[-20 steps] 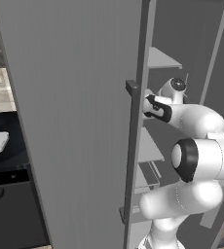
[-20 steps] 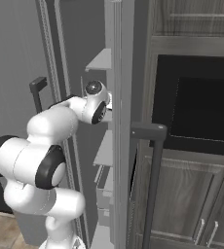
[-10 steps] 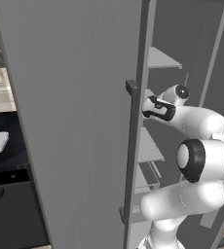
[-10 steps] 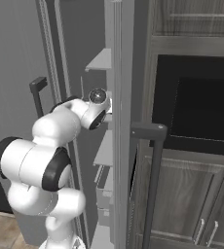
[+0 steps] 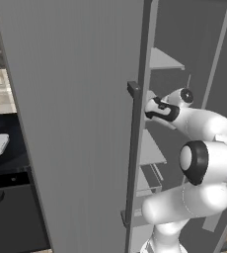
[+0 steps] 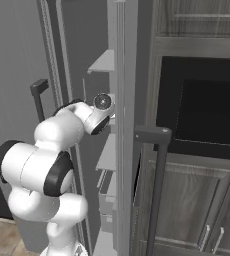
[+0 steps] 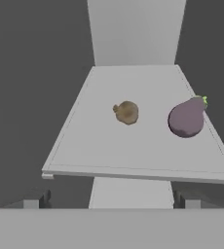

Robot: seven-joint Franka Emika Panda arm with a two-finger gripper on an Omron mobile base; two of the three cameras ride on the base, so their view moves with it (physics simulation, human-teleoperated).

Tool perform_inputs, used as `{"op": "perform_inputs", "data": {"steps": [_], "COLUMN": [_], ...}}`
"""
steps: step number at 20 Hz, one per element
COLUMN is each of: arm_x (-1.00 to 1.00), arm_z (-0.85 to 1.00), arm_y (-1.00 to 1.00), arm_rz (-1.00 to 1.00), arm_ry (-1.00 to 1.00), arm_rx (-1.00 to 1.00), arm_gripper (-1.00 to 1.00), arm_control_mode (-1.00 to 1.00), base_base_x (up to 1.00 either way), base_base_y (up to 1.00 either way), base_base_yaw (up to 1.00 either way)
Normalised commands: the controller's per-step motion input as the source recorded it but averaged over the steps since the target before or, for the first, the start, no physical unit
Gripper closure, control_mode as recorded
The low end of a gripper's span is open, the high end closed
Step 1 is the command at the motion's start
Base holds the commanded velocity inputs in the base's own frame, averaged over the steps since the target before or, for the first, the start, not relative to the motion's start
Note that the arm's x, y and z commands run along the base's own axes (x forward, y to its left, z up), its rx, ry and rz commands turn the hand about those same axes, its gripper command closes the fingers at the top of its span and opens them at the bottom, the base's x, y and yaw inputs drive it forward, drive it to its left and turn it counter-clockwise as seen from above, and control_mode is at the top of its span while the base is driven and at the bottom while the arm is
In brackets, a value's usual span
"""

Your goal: Take the garlic and eggplant out of the freezer and place them in the tupperware container on the counter. Then put the tupperware containing the vegetables back in the freezer.

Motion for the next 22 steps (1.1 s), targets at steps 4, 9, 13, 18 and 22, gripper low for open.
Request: {"op": "perform_inputs", "data": {"steps": [4,9,13,18,22], "arm_x": [0.0,0.0,0.0,0.05,0.03], "arm_z": [0.0,0.04,0.11,0.13,0.08], "arm_y": [-0.35,-0.21,-0.01,0.0,0.0], "arm_rz": [0.0,0.0,0.0,-0.06,-0.16], "arm_ry": [0.0,0.0,0.0,0.0,0.02], "arm_rx": [0.0,0.0,0.0,0.0,0.0], "arm_gripper": [-1.0,-1.0,-1.0,-1.0,-1.0], "arm_control_mode": [-1.0,-1.0,-1.0,-1.0,-1.0], "base_base_x": [0.0,0.0,0.0,0.0,0.0], "base_base_y": [0.0,0.0,0.0,0.0,0.0], "base_base_yaw": [0.0,0.0,0.0,0.0,0.0]}}
